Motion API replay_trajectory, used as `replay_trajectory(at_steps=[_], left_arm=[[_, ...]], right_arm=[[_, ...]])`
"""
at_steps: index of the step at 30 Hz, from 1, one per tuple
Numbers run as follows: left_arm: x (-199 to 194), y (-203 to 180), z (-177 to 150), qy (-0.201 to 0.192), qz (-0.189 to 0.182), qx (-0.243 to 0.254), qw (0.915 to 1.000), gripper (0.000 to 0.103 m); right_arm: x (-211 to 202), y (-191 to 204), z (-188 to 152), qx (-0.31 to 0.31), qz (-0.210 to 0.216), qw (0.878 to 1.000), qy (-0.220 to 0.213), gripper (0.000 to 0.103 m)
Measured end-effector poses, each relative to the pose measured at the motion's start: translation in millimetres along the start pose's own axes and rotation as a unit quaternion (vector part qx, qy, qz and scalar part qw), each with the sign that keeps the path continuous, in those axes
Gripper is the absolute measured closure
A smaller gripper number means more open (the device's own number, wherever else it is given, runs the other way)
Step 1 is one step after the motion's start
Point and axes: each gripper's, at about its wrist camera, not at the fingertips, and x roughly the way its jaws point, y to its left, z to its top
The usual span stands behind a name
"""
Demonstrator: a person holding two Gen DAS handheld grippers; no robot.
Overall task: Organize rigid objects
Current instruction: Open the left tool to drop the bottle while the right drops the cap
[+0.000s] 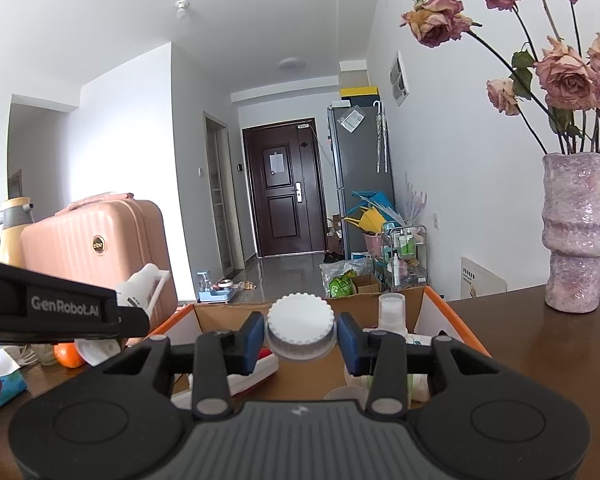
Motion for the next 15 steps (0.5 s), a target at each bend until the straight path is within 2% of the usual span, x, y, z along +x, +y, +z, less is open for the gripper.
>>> replay_trajectory(at_steps=[15], left_arm=[[39.5,-2.3,8.7,0.005,0.007,0.010,0.9999,0.074]], right_arm=[[35.8,1.4,2.9,-0.019,-0.007,1.000,0.010,0.064]])
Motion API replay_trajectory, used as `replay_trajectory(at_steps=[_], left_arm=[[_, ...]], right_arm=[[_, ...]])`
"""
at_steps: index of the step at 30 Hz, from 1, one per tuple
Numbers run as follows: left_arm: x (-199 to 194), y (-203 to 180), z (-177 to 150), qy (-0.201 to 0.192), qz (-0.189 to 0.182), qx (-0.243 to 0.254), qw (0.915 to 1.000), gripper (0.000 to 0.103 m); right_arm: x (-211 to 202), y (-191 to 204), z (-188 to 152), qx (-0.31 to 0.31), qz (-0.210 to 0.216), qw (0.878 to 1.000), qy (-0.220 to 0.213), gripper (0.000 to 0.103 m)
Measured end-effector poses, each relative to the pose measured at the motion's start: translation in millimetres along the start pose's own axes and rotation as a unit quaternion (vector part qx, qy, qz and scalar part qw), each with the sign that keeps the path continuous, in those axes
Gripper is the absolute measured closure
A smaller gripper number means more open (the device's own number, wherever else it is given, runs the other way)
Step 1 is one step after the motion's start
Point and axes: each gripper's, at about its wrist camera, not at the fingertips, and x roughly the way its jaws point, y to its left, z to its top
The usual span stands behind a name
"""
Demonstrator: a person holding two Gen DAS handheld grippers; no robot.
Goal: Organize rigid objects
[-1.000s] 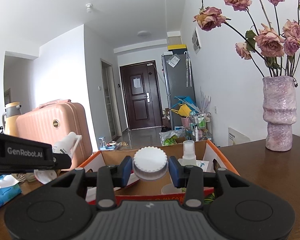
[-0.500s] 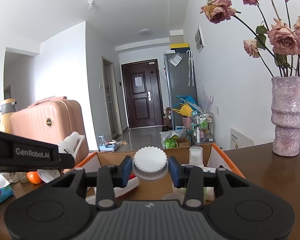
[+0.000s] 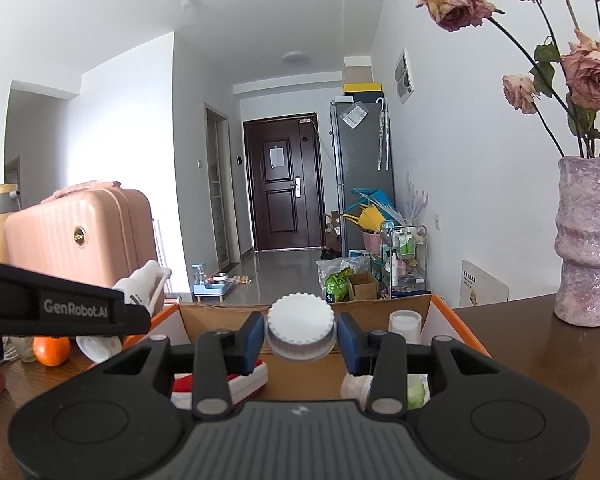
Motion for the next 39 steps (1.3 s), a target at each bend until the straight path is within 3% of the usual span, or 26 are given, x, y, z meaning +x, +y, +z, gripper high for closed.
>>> replay_trajectory(at_steps=[11,12,13,14,15,16,25,39], left_arm=[[24.6,1.3,3.3,0.014,-0.005,0.013,0.9998,0.072],[25.4,2.0,3.2,0.016,-0.004,0.013,0.9998,0.060],[26.0,4.1,3.5,0.017,-0.003,0.013,0.9998,0.035],[24.6,6.1,3.7,0.013,0.000,0.010,0.9999,0.024],[22.8,7.6,4.0,0.007,0.008,0.009,0.9999,0.009],[20.7,8.8,4.9,0.002,0.017,0.010,0.9998,0.000],[16.5,29.6,11.8,-0.005,0.038,-0.004,0.9993,0.000],[-18.1,35.9,8.5,-0.030,0.052,0.010,0.9981,0.000]], right_arm=[[16.6,4.0,-1.4,-0.021,-0.005,1.000,0.019,0.063],[17.4,2.7,-1.1,-0.021,-0.007,1.000,0.023,0.061],[18.1,2.0,0.0,-0.021,-0.007,0.999,0.028,0.049],[17.0,1.2,0.3,-0.019,-0.005,0.999,0.029,0.036],[15.4,0.5,0.9,-0.017,-0.005,0.999,0.027,0.029],[13.6,0.8,1.1,-0.019,-0.004,1.000,0.025,0.019],[6.7,5.3,2.1,-0.035,-0.004,0.999,0.016,0.000],[-18.3,8.2,6.7,-0.040,-0.009,0.999,-0.003,0.000]])
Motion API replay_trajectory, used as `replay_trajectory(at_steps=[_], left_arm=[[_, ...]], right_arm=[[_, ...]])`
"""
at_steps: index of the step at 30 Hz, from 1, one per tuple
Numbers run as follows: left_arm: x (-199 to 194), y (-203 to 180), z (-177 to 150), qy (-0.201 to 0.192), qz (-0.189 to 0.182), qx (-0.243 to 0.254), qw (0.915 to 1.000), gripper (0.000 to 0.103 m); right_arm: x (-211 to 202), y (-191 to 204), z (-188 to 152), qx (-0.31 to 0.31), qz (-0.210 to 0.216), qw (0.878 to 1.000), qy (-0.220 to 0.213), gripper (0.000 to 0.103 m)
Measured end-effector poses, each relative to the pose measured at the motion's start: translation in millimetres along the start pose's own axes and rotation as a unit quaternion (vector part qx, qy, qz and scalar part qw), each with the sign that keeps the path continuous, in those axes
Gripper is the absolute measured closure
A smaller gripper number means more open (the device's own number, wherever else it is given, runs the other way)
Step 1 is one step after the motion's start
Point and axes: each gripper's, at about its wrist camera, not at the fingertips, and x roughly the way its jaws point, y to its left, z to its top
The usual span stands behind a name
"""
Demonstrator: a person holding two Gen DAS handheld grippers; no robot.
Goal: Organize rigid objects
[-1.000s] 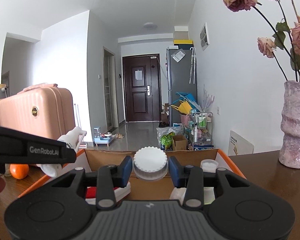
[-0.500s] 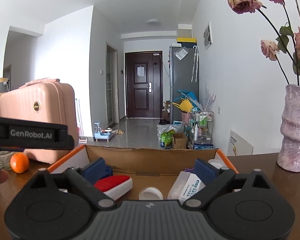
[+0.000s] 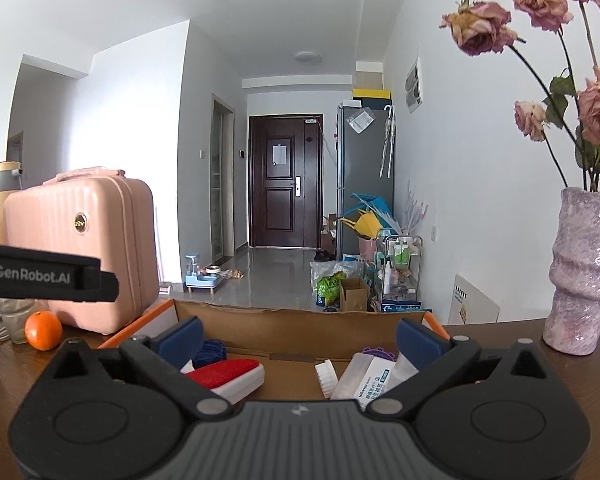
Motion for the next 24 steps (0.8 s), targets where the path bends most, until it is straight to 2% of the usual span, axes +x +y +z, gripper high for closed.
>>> replay_trajectory(at_steps=[16,24], left_arm=[[-74.6,14.7,-15.7,-0.024,0.000,-0.005,0.9997,0.000],[-129.4,19.5,-27.0,-0.039,-0.008,0.000,0.9992,0.000]], right_arm=[[-77.1,-6.5,1.7,0.021,-0.007,1.000,-0.017,0.000],[-132.2,-12.1,2.9,0.026,-0.006,0.999,-0.021,0.000]])
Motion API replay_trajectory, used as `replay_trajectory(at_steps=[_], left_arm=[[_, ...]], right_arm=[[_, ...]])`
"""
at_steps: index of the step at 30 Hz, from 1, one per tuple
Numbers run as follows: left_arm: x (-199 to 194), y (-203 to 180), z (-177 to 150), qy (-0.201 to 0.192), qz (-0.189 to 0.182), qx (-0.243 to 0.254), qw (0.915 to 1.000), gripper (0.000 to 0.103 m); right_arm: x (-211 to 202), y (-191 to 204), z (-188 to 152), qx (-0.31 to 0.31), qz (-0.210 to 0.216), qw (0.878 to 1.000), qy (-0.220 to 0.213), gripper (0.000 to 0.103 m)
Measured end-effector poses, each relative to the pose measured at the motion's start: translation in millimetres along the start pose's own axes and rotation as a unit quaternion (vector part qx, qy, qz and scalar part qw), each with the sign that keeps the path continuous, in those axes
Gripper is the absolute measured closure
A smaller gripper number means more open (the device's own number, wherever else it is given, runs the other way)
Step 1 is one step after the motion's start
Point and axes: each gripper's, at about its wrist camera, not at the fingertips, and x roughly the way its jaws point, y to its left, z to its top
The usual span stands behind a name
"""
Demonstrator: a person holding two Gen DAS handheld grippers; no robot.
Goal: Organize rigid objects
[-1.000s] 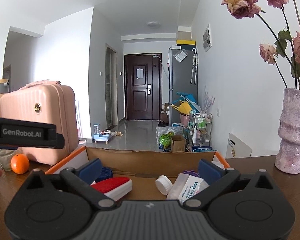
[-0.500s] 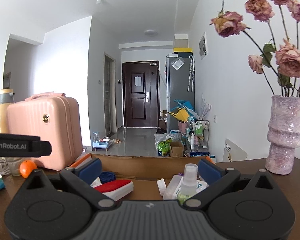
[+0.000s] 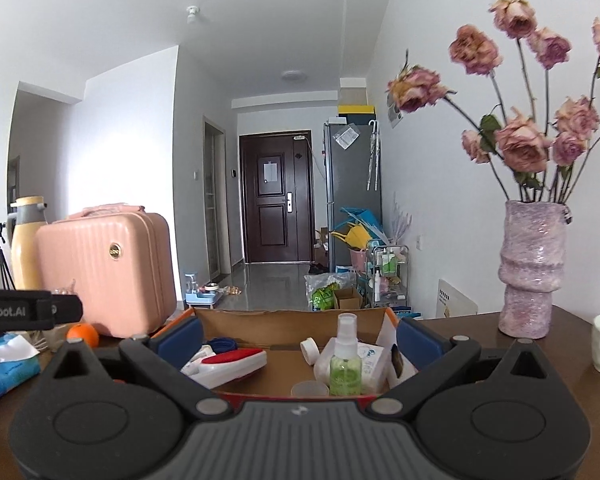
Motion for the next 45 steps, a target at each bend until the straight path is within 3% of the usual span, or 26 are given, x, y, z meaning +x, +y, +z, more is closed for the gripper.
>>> replay_trajectory(at_steps=[11,21,27,34,45], left_arm=[[-106.2,10.0,-26.6,-0.038,-0.012,0.014,0.9991,0.000],[-178.5,19.5,-66.2,-0.037,-0.022,0.027,0.9987,0.000],[-207.0,30.2,-89.4,-0.033,-0.009,0.018,0.9993,0.000],[-220.1,35.2,-107.9,-0.017,-0.010,0.026,0.9995,0.000],[-226.7,34.3,-110.9,-0.019,-0.015,0.027,0.9993,0.000]], right_arm=[[-103.5,-19.8,-4.6,0.000,0.004,1.000,-0.017,0.000],[-196.7,-27.9,-30.7,-0.017,0.015,0.999,-0.029,0.000],[-237.4,-27.1,-52.6,-0.015,0.024,0.999,-0.027,0.000],[-259.8,-28.5,-71.8,0.000,0.016,1.000,-0.020,0.000],[-263.2,-25.8,-72.7,0.001,0.015,1.000,-0.019,0.000]])
